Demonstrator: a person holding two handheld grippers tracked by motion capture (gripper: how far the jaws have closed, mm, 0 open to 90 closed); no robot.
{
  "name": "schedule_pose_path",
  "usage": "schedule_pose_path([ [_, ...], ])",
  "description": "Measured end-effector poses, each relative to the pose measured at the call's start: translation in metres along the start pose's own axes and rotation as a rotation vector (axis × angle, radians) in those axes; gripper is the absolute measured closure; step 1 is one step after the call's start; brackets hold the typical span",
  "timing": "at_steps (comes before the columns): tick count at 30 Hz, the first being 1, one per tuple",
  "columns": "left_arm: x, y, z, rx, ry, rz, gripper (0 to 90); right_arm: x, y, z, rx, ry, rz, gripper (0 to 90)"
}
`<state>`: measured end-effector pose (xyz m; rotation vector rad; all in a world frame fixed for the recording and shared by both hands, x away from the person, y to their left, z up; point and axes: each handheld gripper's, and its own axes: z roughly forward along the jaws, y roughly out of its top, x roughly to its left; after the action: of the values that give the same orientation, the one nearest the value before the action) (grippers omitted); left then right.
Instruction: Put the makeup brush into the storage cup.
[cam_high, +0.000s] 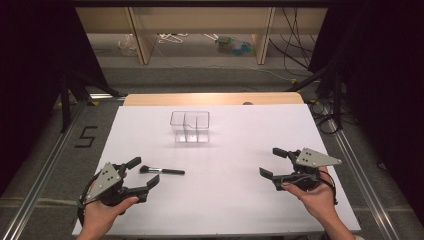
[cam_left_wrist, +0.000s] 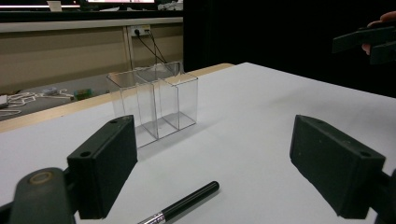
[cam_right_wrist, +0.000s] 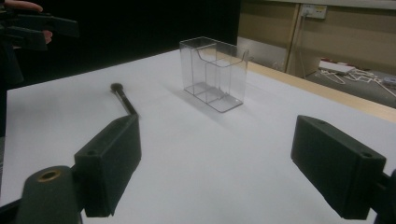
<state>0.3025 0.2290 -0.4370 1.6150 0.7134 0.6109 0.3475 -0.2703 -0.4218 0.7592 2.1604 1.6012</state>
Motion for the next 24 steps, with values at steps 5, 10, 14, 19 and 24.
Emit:
schedule_pose_path([
  [5, -0.001, 0.002, 0.002, 0.017, -0.004, 0.02, 14.7, -0.001, 0.0, 0.002, -0.009, 0.0, -0.016, 16.9],
  [10, 0.0, 0.009, 0.005, 0.116, -0.019, 0.109, 15.1, -0.001, 0.0, 0.003, -0.003, -0.01, -0.026, 16.7],
  [14, 0.006, 0.013, 0.01, 0.236, -0.047, 0.174, 15.3, -0.001, 0.0, 0.003, 0.011, -0.001, -0.008, 16.7],
  [19, 0.012, 0.019, 0.022, 0.401, -0.123, 0.261, 15.9, -0.003, -0.001, 0.004, 0.016, -0.006, -0.009, 16.7],
  [24, 0.026, 0.022, 0.04, 0.582, -0.19, 0.386, 16.6, -0.002, -0.002, 0.006, 0.024, -0.01, -0.01, 16.7],
])
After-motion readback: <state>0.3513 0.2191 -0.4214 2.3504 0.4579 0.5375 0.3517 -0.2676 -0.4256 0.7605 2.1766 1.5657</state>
